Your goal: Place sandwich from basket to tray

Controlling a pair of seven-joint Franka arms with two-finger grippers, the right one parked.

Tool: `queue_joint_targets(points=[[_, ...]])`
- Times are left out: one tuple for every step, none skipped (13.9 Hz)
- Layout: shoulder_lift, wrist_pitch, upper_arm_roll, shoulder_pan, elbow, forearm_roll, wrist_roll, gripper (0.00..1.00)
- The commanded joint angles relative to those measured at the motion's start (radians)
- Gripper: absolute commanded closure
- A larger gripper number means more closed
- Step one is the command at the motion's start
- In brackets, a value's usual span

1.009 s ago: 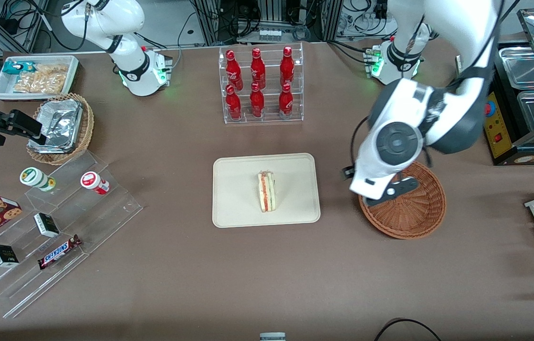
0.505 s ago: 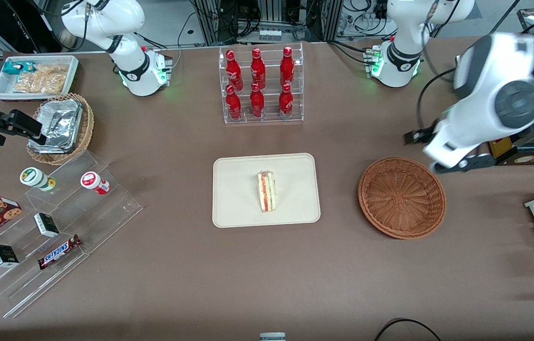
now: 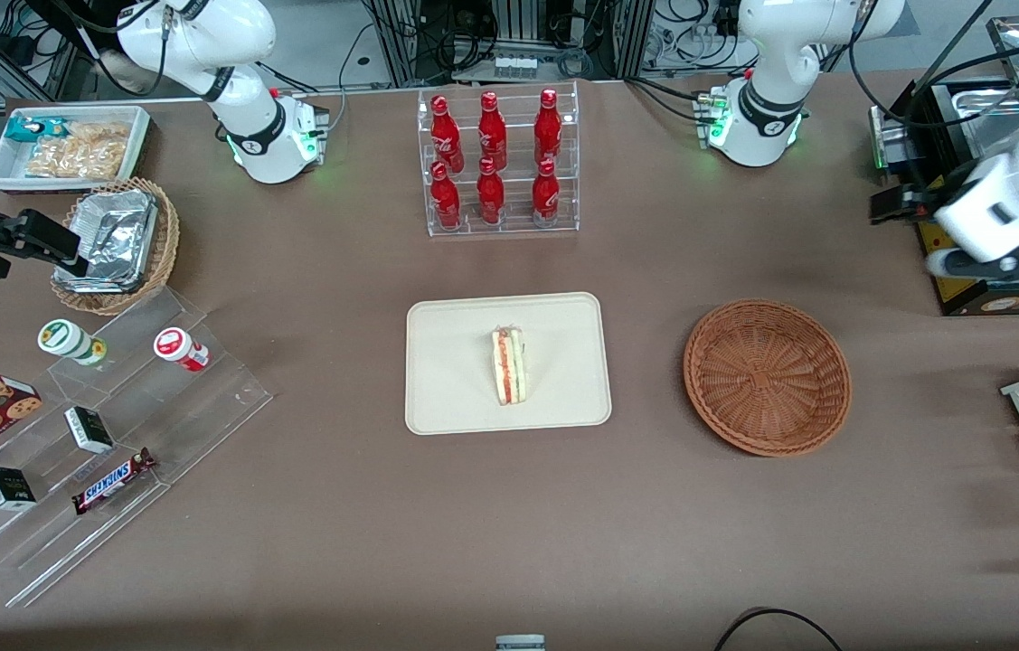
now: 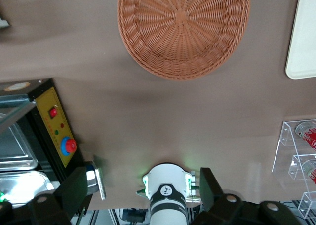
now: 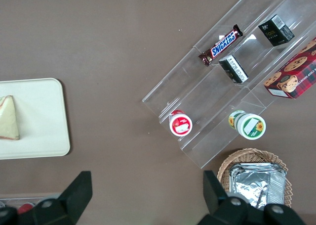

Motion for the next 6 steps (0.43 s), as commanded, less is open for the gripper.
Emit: queue_joint_targets(points=[[0.010, -0.014, 0.022, 0.001, 0.078, -0.004, 0.032, 0.00], [0.013, -0.002, 0.022, 0.001, 0.080, -0.002, 0.030, 0.00], [0.013, 0.017, 0.022, 0.001, 0.080, -0.002, 0.030, 0.00], [0.013, 0.023, 0.022, 0.001, 0.077, -0.007, 0.030, 0.00], [0.012, 0.025, 0.023, 0.001, 0.072, -0.008, 0.030, 0.00], [0.013, 0.028, 0.025, 0.001, 0.069, -0.010, 0.029, 0.00]])
